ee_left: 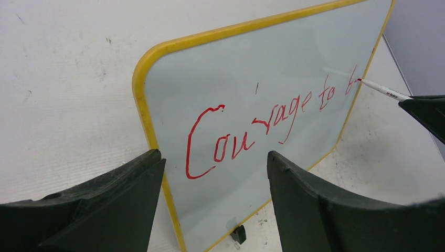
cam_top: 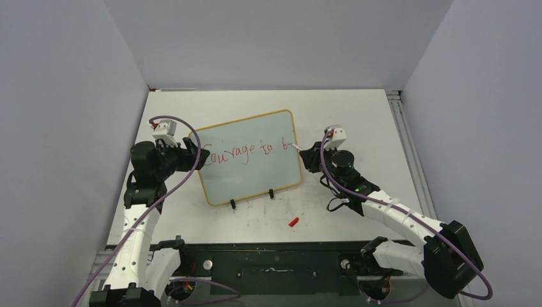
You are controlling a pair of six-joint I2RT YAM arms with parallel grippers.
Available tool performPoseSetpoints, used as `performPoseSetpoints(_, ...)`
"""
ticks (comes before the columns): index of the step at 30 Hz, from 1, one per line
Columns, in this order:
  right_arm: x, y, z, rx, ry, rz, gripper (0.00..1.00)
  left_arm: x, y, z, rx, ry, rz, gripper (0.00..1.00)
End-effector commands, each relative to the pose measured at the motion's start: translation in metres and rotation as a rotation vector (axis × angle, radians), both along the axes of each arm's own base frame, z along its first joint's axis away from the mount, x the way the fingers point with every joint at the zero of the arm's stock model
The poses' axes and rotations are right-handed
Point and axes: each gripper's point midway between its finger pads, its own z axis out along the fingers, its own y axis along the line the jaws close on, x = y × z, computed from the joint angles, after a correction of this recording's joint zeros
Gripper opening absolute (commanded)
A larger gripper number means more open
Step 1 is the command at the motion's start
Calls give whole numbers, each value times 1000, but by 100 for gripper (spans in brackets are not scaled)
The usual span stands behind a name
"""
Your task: Write a sentence on the whiteboard
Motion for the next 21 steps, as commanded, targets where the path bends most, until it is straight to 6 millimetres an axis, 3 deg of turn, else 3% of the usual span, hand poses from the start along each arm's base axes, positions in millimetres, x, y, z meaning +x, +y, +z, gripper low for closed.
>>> performPoseSetpoints(1,6,-11,12,16,-42,-55,5,4,0,24,-3,-85,-8,70)
performPoseSetpoints(21,14,0,27,54,-84,-22,5,5,0,24,-4,-85,-10,70)
